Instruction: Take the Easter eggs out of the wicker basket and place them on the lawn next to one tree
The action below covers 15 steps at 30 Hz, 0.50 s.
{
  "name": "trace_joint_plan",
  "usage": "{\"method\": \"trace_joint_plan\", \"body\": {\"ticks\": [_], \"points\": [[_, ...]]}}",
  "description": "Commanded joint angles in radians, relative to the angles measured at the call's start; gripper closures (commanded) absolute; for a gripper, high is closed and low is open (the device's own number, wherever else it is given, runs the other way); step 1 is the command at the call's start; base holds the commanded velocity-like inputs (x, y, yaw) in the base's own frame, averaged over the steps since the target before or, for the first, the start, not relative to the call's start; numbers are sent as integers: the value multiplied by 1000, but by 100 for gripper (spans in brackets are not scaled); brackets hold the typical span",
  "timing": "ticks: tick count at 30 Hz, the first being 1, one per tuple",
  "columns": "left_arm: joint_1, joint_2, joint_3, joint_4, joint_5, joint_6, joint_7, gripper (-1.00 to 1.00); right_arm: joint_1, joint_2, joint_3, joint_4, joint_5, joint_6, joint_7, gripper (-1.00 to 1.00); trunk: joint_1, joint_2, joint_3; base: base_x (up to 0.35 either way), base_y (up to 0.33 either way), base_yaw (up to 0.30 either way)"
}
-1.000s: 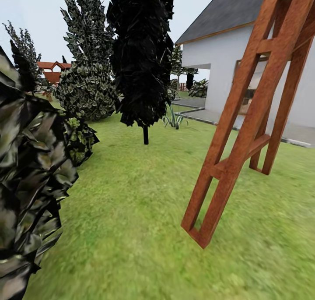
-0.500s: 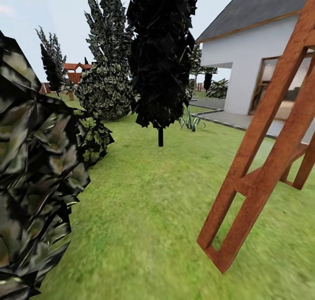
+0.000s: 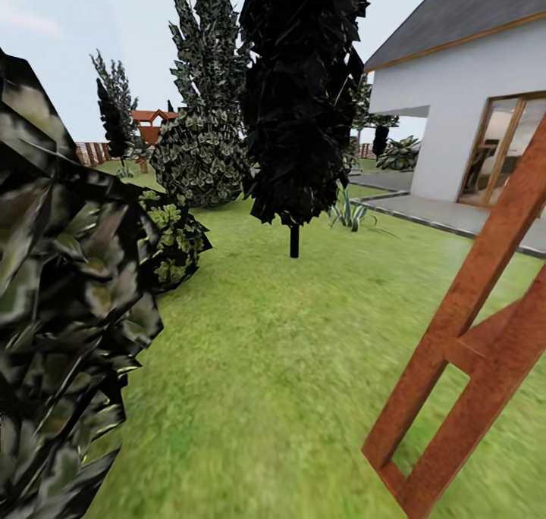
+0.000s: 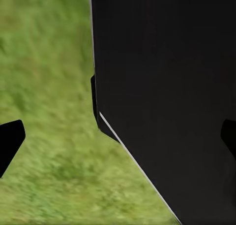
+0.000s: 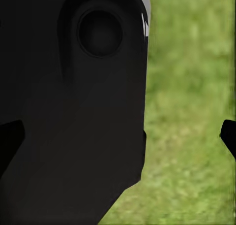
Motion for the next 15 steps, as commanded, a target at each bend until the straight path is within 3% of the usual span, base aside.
{"method": "trace_joint_plan", "body": {"ticks": [1,7,15], "points": [[1,0,0,-2,0,0,0,-100,-1,0,1,2,0,0,0,-100,1,0,-1,335,0,279],[1,-2,0,-2,0,-1,0,-100,-1,0,0,2,0,0,0,-100,1,0,-1,289,0,292],[1,-3,-2,-2,1,-3,0,-100,-1,0,0,2,0,0,0,-100,1,0,-1,39,0,296]]}}
